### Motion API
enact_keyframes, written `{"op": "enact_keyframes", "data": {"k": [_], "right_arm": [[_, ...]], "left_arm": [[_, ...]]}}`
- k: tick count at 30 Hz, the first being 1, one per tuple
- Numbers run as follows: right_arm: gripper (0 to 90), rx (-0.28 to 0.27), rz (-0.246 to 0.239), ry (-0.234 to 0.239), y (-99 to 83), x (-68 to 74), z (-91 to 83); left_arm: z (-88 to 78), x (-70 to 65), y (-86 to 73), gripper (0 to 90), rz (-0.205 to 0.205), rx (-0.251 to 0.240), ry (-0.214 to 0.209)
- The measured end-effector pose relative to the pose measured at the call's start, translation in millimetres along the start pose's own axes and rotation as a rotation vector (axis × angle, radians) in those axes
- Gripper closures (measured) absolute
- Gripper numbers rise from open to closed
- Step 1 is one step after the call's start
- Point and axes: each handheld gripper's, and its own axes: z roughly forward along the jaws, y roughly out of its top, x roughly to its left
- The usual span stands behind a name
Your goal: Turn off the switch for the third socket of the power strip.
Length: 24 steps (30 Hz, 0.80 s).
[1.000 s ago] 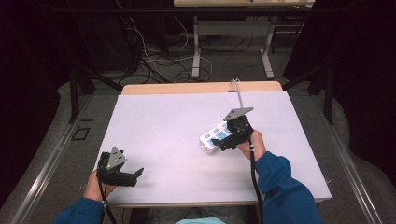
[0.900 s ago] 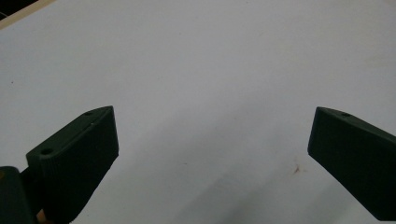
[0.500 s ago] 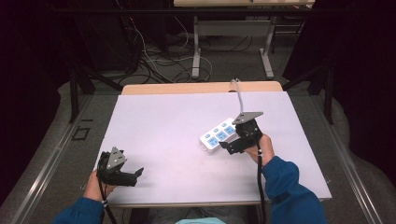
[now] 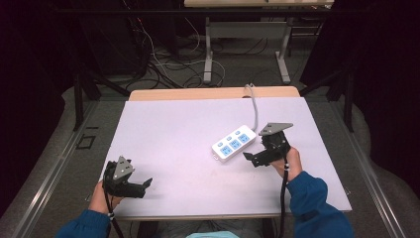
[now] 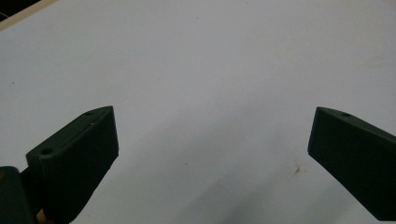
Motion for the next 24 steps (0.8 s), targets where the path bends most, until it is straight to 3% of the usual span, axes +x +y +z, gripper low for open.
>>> {"op": "enact_keyframes", "data": {"k": [24], "right_arm": [[0.1,0.016,0.063,-0.052,-38.3,-13.0,-24.8]], "left_arm": [[-0.1,-0.3,0.2,1.6,0.002,0.002,0.005]]}}
